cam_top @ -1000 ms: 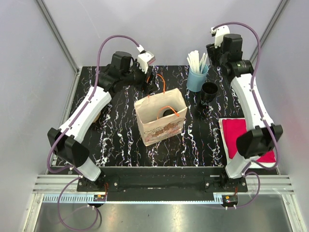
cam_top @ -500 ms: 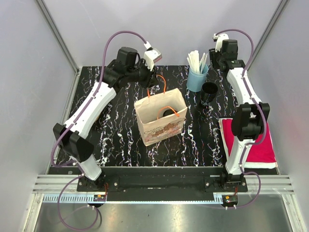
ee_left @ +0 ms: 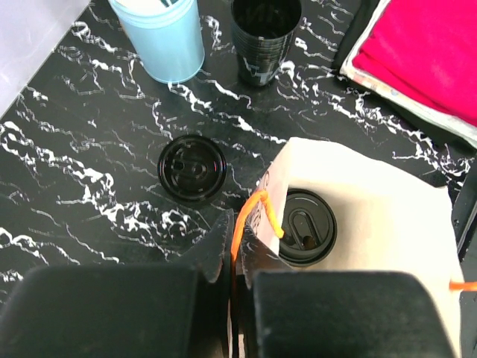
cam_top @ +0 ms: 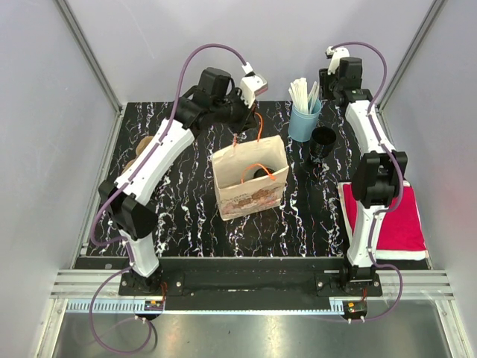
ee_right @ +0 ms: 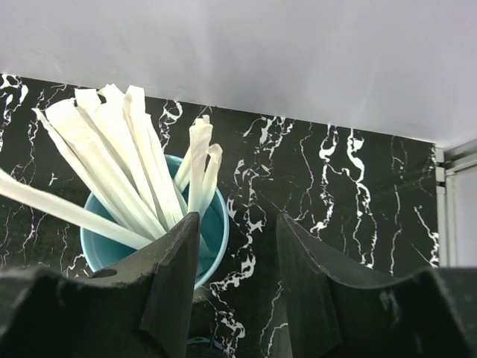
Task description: Pack the takeout coffee
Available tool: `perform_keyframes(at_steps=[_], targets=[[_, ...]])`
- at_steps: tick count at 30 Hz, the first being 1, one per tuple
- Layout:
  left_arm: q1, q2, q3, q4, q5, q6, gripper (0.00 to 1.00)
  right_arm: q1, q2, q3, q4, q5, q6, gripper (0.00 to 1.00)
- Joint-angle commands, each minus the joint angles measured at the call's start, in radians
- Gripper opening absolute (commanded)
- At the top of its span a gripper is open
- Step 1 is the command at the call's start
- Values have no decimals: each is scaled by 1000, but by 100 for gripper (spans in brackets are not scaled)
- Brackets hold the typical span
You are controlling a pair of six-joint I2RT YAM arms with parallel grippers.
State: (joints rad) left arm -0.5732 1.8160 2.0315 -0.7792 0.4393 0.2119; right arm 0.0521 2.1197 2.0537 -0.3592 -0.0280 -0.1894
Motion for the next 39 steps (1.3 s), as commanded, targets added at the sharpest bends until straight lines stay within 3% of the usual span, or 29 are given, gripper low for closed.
perform_keyframes(at_steps=[1,6,8,17,18,25,39], targets=[[-10,20,85,0,-16,11,0,3,31,71,40,-39,28,50],[-17,45,119,-12,-14,11,1,3,62,91,42,-50,34,51],[-19,46,122,-15,-16,11,26,5,75,100,40,-53,38,51],[-20,28,108,-22,-20,17,58,6,124,166,40,-79,56,46],[-22,25,104,-22,-22,17,67,6,131,171,40,-79,56,45],[-20,-46,26,-23,-10,29,97,6,152,201,32,-90,51,41],[-19,-242,-68,-22,24,34,99,5,158,187,40,-82,30,40]])
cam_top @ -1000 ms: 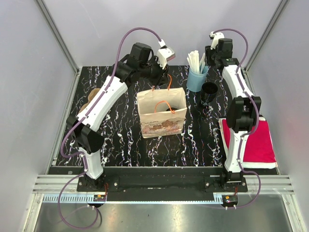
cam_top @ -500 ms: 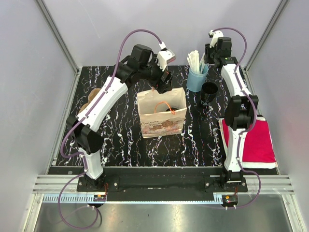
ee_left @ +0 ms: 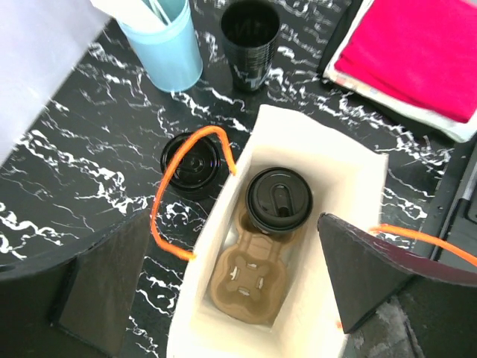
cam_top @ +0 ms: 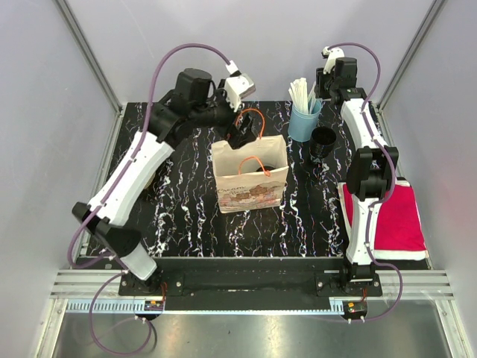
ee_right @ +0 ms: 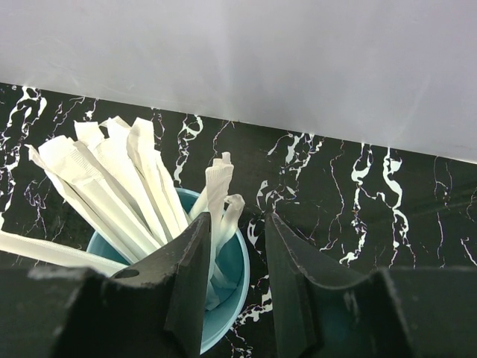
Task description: Pack the takeout coffee
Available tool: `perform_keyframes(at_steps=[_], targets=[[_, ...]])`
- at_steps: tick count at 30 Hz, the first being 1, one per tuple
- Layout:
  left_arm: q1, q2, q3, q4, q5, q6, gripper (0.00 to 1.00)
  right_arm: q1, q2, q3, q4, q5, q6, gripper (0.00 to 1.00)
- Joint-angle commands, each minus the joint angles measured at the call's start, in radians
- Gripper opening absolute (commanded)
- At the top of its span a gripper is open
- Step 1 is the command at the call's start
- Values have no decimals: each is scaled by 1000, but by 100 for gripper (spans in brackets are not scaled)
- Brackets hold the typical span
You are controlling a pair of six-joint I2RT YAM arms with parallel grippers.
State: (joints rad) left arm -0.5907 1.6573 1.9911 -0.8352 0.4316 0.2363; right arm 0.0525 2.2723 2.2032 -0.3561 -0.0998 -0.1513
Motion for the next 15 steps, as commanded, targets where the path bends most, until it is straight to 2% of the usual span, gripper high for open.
perform_keyframes(at_steps=[1,15], targets=[[-3,-105,-37,33,35,11,99,6,10,42,39,-11,-10,40],[26,-269,-167,51,-1,47,99,4,33,81,45,3,-8,36]])
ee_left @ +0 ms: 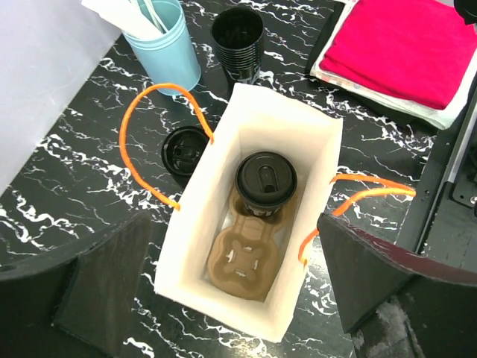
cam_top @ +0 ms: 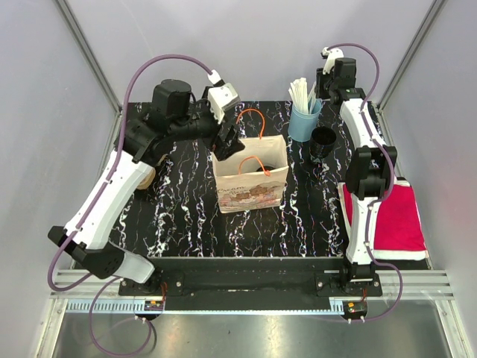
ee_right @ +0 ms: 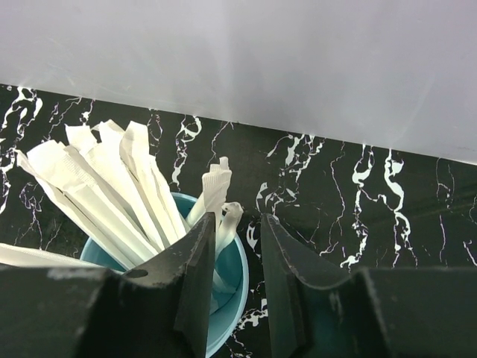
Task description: Pack the takeout coffee
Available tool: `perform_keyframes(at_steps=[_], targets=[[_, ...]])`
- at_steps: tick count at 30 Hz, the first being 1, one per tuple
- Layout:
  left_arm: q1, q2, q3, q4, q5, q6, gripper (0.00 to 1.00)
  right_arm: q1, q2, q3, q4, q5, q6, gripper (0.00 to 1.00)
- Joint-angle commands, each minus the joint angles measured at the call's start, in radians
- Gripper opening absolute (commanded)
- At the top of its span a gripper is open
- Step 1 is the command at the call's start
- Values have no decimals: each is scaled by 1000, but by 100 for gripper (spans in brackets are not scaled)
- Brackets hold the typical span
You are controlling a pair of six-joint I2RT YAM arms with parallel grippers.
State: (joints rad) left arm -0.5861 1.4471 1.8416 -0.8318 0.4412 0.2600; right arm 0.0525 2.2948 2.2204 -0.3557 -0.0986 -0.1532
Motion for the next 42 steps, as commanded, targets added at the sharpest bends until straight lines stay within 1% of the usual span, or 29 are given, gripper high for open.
perform_keyframes(at_steps=[1,9,10,15,16,21,24,30,34,36,42], targets=[[26,-68,-21,48,-9,22,99,4,14,67,46,2,-6,35],[49,-85,-48,57,11,16,99,3,40,99,41,4,-6,32],[49,-86,-50,59,14,15,99,3,41,97,41,4,-8,29],[54,-85,-48,60,21,12,99,3,49,94,40,5,-8,27],[55,-86,-48,60,21,10,99,3,51,94,41,5,-9,26],[57,-88,-59,68,24,4,99,4,43,93,40,-4,-9,12],[58,-86,-61,66,22,4,99,4,23,81,40,-4,-13,11],[66,-88,-68,72,8,1,99,4,-80,-8,53,-13,-22,11],[78,-94,-77,80,-5,-5,99,4,-208,-146,110,-35,-29,11],[86,-96,-77,83,-9,-2,99,4,-251,-186,136,-44,-34,10],[114,-88,-65,69,-21,1,99,6,-411,-303,146,-70,-62,8]])
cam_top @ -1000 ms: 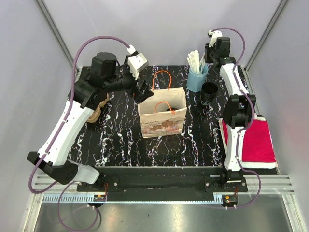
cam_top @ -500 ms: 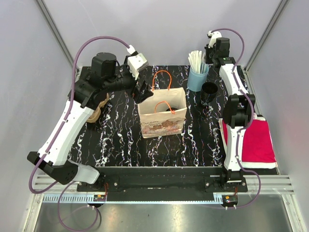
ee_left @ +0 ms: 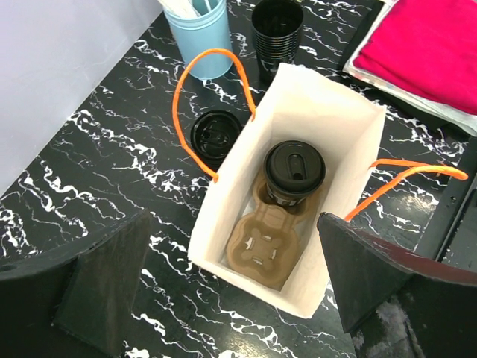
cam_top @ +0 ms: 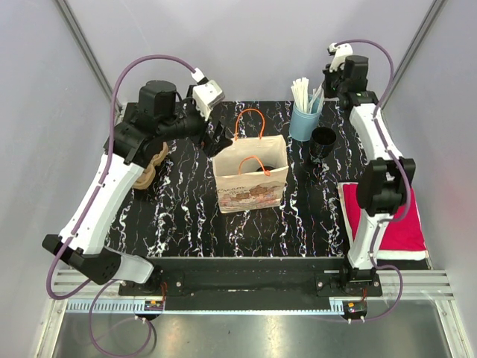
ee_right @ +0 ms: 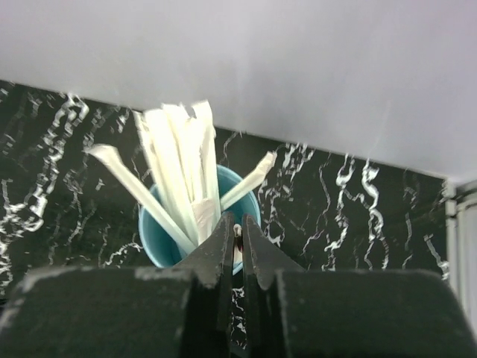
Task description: Pack the takeout coffee
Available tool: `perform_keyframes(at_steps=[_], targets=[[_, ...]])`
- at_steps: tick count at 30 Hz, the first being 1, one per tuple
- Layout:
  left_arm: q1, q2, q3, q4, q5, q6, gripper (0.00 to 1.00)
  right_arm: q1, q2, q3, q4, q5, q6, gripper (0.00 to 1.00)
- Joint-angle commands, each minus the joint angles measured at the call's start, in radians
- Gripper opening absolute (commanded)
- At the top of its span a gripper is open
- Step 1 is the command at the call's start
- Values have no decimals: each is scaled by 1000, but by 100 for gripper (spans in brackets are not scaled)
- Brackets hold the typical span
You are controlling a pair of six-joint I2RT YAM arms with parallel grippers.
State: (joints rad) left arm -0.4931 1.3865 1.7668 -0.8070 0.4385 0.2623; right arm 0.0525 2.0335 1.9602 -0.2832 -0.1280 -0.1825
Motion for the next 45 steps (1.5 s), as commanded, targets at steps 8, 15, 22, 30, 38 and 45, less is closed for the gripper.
perform_keyframes(at_steps=[8,15,22,30,38,45], targets=[[100,3,13,42,-63,-57,99,13,-321,-127,67,-78,-72,8],[191,8,-35,46,-20,-89,99,52,-490,-146,23,-71,-159,6],[312,-10,-115,57,5,-72,99,122,-599,-77,-126,-94,-202,4],[491,-44,-300,75,113,-34,99,276,-650,89,-330,-170,-212,4],[614,-93,-420,88,195,3,99,527,-619,212,-468,-101,-261,5],[646,-136,-503,141,221,-14,99,771,-559,226,-566,86,-340,5]])
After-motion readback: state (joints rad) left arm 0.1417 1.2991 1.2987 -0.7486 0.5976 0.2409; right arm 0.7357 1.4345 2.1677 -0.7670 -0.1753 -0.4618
